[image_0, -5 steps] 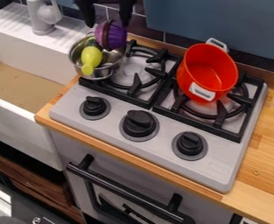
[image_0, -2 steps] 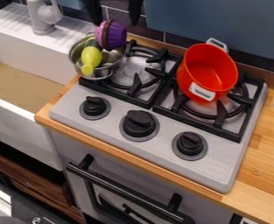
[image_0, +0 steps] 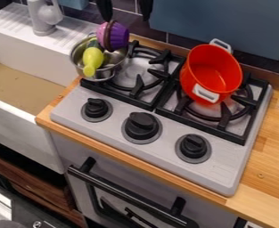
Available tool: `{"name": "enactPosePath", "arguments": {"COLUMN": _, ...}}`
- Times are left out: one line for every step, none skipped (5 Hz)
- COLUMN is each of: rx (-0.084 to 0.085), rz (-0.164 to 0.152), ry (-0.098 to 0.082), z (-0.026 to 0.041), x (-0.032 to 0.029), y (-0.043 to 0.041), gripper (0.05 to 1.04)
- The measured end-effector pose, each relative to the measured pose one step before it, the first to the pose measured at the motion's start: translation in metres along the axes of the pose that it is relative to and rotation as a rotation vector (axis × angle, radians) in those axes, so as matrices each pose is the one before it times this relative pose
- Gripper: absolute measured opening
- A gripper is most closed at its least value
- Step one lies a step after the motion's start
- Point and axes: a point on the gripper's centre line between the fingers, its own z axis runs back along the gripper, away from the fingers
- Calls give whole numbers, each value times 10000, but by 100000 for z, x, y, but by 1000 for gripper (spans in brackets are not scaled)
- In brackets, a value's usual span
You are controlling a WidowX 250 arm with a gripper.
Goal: Take out the muffin out of the red pot
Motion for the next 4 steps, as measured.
{"name": "enactPosePath", "arguments": {"rx": -50, "rz": -486, "ry": -311, "z": -78, "x": -1004, "y": -1699, "gripper": 999}}
{"name": "enactPosePath", "arguments": {"rx": -71, "rz": -392, "ry": 105, "z": -277, "x": -677, "y": -1630, "gripper": 999}}
{"name": "enactPosePath", "arguments": {"rx": -5, "rz": 101, "ry": 129, "z": 387, "x": -95, "y": -212, "gripper": 999}}
{"name": "enactPosePath", "arguments": {"rx": -156, "rz": 136, "ry": -57, "z": 546, "x": 328, "y": -117, "gripper": 999}}
